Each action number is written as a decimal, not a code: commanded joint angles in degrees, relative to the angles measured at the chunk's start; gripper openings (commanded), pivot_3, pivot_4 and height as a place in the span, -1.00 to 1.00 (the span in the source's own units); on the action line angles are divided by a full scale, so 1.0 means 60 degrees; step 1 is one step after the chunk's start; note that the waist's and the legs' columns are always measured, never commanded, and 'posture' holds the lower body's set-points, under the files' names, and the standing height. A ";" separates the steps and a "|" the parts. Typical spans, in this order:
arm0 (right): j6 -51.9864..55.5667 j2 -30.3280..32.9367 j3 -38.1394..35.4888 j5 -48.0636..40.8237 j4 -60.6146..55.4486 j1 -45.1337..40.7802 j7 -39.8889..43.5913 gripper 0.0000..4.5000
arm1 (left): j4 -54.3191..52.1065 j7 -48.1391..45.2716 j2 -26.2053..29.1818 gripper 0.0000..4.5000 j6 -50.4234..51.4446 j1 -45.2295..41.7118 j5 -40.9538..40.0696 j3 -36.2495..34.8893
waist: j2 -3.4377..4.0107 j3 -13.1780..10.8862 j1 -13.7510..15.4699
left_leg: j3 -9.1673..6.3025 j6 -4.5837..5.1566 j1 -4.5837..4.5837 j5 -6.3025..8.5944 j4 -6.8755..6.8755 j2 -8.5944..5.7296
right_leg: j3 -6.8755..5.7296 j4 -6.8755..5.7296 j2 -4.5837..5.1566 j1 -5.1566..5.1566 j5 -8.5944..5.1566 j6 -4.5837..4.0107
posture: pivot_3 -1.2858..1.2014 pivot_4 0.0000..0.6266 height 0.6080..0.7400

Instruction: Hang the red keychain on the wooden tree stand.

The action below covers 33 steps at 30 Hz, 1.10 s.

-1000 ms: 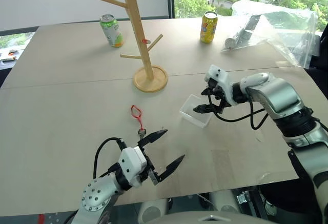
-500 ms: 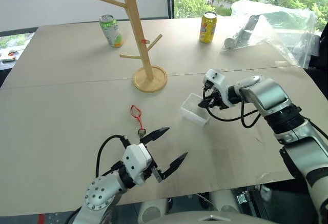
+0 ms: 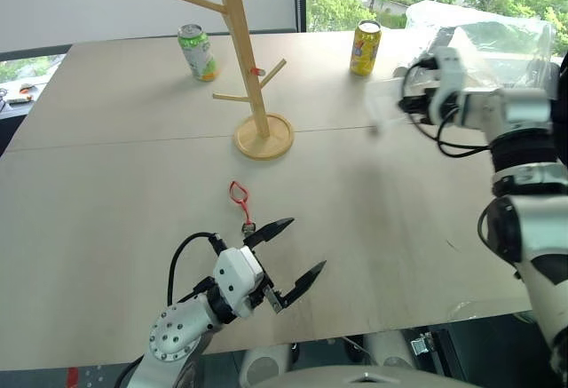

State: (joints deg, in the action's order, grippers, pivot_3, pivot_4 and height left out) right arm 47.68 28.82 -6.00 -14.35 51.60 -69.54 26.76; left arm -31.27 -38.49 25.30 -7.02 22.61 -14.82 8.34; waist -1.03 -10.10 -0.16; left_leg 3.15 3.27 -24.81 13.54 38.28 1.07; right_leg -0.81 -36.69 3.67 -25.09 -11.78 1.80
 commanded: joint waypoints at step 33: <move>-0.1932 0.1903 -0.1331 -0.0346 -0.0029 0.0049 0.1546 1.00 | 0.0123 0.0801 -0.0420 1.00 0.0417 -0.0606 -0.0279 -0.0485 | 0.0038 -0.0002 -0.0360 | 0.0107 0.0005 0.0027 0.0001 -0.0013 0.0047 | 0.0129 -0.0018 -0.0069 -0.0040 0.0037 0.0062 | 0.03 -0.52 1.00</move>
State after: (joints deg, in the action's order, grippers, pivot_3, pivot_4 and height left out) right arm 35.59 40.31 -17.00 -14.66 62.58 -71.96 25.72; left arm -29.52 -36.67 24.16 -6.35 19.30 -15.71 6.78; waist -0.80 -10.12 -2.32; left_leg 3.79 3.30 -24.65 13.55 38.21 1.37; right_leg -0.03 -36.80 3.23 -25.33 -11.56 2.18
